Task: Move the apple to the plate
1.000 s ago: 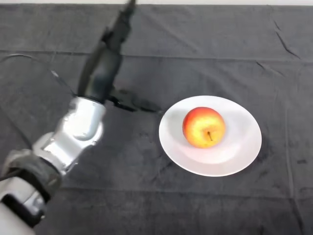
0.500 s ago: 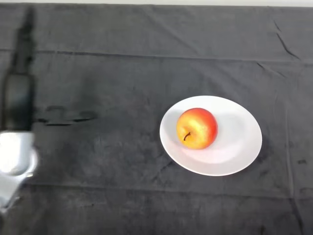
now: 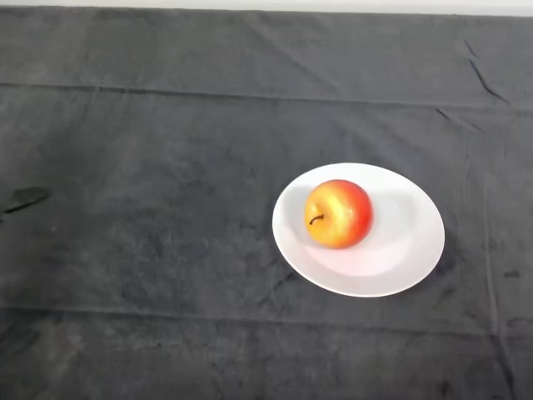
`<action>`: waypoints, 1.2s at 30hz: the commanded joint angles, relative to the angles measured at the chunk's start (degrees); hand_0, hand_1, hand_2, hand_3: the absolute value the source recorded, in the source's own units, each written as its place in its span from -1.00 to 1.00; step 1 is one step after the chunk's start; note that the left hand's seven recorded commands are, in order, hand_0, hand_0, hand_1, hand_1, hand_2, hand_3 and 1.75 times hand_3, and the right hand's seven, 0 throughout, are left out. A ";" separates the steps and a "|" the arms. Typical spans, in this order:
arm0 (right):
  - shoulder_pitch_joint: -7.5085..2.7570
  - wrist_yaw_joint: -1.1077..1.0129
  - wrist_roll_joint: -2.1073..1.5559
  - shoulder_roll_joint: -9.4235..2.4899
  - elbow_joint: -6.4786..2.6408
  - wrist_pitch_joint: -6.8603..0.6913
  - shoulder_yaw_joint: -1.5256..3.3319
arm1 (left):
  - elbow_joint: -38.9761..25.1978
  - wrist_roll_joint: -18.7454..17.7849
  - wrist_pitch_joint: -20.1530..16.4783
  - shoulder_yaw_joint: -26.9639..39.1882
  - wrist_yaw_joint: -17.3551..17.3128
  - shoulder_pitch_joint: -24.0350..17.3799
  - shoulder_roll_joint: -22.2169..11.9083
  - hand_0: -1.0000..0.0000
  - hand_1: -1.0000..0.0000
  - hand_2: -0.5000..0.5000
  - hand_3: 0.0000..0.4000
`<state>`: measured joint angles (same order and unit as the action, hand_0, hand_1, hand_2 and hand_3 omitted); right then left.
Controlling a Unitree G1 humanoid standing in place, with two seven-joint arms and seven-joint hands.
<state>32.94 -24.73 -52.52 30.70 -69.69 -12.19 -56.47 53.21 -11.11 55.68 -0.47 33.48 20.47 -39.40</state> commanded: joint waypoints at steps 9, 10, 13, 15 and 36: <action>0.48 0.34 -0.84 0.33 1.20 0.57 -0.10 | 8.13 1.33 3.52 5.22 2.54 0.06 -2.79 1.00 1.00 0.00 -1.00; 0.49 0.33 -0.84 0.34 1.19 0.57 -0.11 | 8.62 1.50 3.65 5.47 2.61 0.29 -2.64 1.00 1.00 0.00 -1.00; 0.50 0.31 -0.85 0.36 1.13 0.57 -0.12 | 10.02 1.80 4.06 6.30 2.43 0.89 -2.29 1.00 1.00 0.00 -1.00; 0.51 0.29 -0.85 0.38 1.10 0.57 -0.13 | 10.86 1.99 4.31 6.80 2.19 1.25 -2.06 1.00 1.00 0.00 -1.00; 0.59 0.16 -0.87 0.49 0.83 0.60 -0.17 | 15.07 3.51 5.81 10.25 -1.61 3.02 -0.77 1.00 1.00 0.00 -1.00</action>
<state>32.94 -24.73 -52.52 30.68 -69.69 -12.20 -56.45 65.74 -8.41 60.48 8.01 32.27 21.25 -39.46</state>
